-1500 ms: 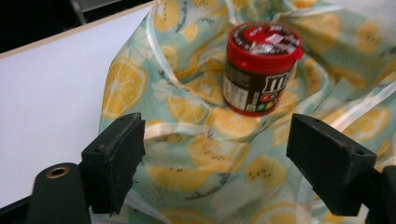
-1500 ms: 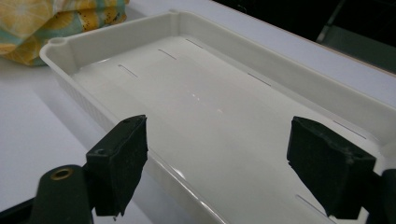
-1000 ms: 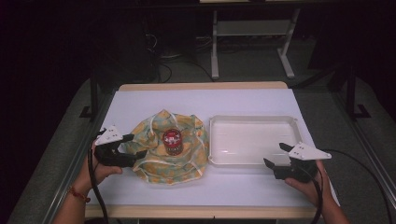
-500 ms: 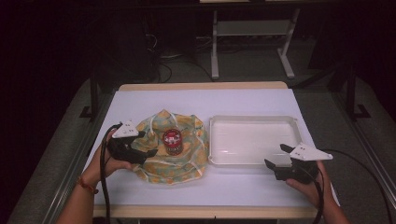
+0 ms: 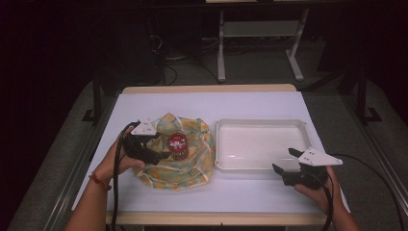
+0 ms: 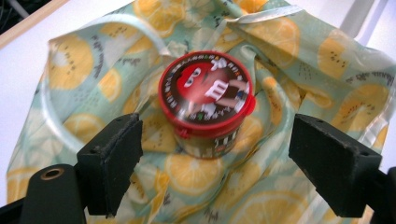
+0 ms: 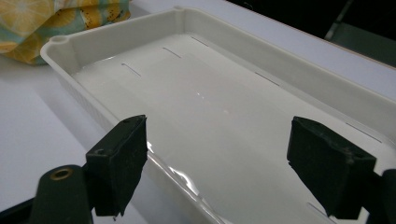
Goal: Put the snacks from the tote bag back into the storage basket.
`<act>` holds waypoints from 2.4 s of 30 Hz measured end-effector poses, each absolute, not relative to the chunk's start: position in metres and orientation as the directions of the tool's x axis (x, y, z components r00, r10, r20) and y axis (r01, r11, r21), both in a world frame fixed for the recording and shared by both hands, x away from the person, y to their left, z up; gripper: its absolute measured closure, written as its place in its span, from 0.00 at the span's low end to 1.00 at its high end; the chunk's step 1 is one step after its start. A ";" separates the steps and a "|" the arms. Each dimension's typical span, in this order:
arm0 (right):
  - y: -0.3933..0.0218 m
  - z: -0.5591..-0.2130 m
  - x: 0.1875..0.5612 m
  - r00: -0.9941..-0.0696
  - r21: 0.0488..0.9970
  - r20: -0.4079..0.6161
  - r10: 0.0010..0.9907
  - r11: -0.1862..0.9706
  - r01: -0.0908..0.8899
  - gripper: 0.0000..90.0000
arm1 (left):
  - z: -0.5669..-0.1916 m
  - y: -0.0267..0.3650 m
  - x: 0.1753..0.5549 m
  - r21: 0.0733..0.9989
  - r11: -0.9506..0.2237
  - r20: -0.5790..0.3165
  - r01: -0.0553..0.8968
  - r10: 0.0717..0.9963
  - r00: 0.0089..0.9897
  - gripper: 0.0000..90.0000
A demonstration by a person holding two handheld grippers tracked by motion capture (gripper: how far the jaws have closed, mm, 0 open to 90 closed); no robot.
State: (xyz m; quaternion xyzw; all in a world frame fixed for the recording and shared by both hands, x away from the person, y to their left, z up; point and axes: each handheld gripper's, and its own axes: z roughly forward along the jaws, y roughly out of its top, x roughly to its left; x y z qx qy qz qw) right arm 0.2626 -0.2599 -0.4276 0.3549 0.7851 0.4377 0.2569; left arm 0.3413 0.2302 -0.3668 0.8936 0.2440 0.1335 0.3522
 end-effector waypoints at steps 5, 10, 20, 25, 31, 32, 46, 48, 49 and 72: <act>-0.260 -0.427 0.262 -0.617 0.870 -0.095 0.782 0.366 0.331 0.22 | -0.370 0.219 0.346 0.666 -0.664 0.070 0.340 0.509 0.858 0.19; -0.260 -0.428 0.260 -0.615 0.868 -0.094 0.783 0.367 0.335 0.22 | -0.372 0.212 0.352 0.657 -0.673 0.064 0.339 0.498 0.865 0.19; -0.264 -0.429 0.256 -0.606 0.865 -0.096 0.790 0.368 0.342 0.22 | -0.380 0.199 0.363 0.613 -0.714 0.076 0.339 0.480 0.874 0.17; -0.266 -0.429 0.252 -0.602 0.862 -0.100 0.793 0.371 0.345 0.22 | -0.384 0.194 0.370 0.589 -0.728 0.079 0.350 0.483 0.872 0.17; -0.267 -0.430 0.250 -0.597 0.860 -0.098 0.796 0.370 0.352 0.22 | -0.392 0.191 0.378 0.571 -0.736 0.061 0.363 0.479 0.876 0.17; -0.267 -0.430 0.250 -0.597 0.860 -0.096 0.796 0.369 0.353 0.22 | -0.394 0.190 0.380 0.566 -0.739 0.061 0.365 0.479 0.876 0.17; -0.267 -0.431 0.251 -0.603 0.857 -0.104 0.791 0.378 0.349 0.22 | -0.403 0.181 0.386 0.539 -0.763 0.079 0.358 0.469 0.880 0.25; -0.267 -0.431 0.251 -0.602 0.858 -0.100 0.792 0.375 0.350 0.22 | -0.403 0.181 0.387 0.539 -0.759 0.065 0.367 0.472 0.879 0.25; -0.268 -0.431 0.251 -0.601 0.859 -0.101 0.793 0.374 0.350 0.22 | -0.403 0.182 0.387 0.538 -0.758 0.060 0.370 0.472 0.879 0.25; -0.267 -0.429 0.251 -0.603 0.860 -0.112 0.790 0.381 0.340 0.23 | -0.395 0.186 0.381 0.571 -0.742 0.069 0.351 0.470 0.880 0.26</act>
